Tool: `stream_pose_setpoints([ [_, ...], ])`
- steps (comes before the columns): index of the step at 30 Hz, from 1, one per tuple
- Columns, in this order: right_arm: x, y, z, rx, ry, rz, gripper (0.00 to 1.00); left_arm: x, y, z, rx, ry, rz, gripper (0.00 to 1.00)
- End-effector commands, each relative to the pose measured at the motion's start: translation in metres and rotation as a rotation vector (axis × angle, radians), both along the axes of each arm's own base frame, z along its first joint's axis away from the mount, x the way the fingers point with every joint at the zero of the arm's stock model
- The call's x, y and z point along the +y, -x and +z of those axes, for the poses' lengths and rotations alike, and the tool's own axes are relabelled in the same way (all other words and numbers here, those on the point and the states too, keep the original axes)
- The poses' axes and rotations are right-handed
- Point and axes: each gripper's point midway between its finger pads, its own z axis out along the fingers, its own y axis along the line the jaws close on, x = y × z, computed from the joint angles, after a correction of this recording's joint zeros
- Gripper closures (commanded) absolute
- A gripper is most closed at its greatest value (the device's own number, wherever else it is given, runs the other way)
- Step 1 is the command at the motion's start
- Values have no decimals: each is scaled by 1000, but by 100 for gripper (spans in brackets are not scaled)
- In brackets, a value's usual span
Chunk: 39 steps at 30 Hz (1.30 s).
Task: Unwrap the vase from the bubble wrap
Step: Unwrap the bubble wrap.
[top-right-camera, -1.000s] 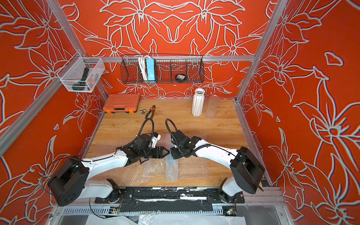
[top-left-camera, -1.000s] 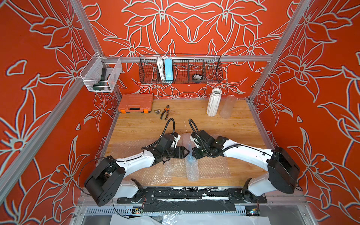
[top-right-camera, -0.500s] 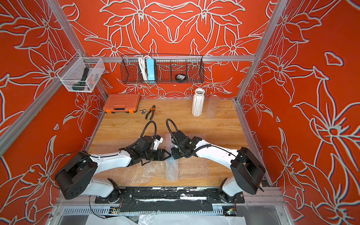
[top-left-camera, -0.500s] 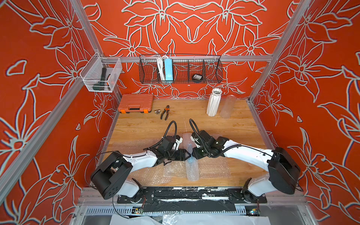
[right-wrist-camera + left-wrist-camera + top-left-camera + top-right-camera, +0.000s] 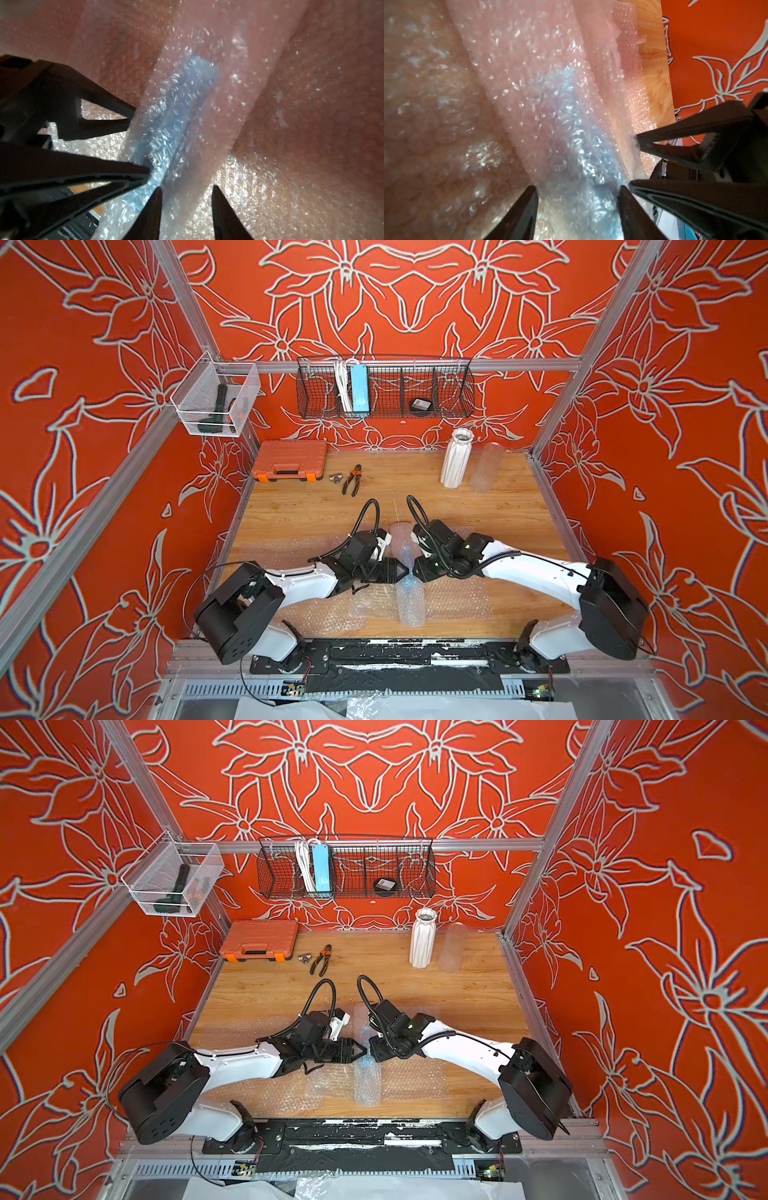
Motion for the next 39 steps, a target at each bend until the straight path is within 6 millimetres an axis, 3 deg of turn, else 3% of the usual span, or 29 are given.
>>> stream_pose_setpoints([
  [1,-15,5,-4,-3,58,-7,61,17,4,-27,43,-98,50,42],
  [14,-2,22,-21,90,10,67,65,16,5,-31,47,-107,42,43],
  [23,-9,18,-20,59,25,38,100,22,5,-39,49,-152,53,43],
  [39,-36,23,-22,15,83,13,100,38,6,-52,53,-236,97,44],
])
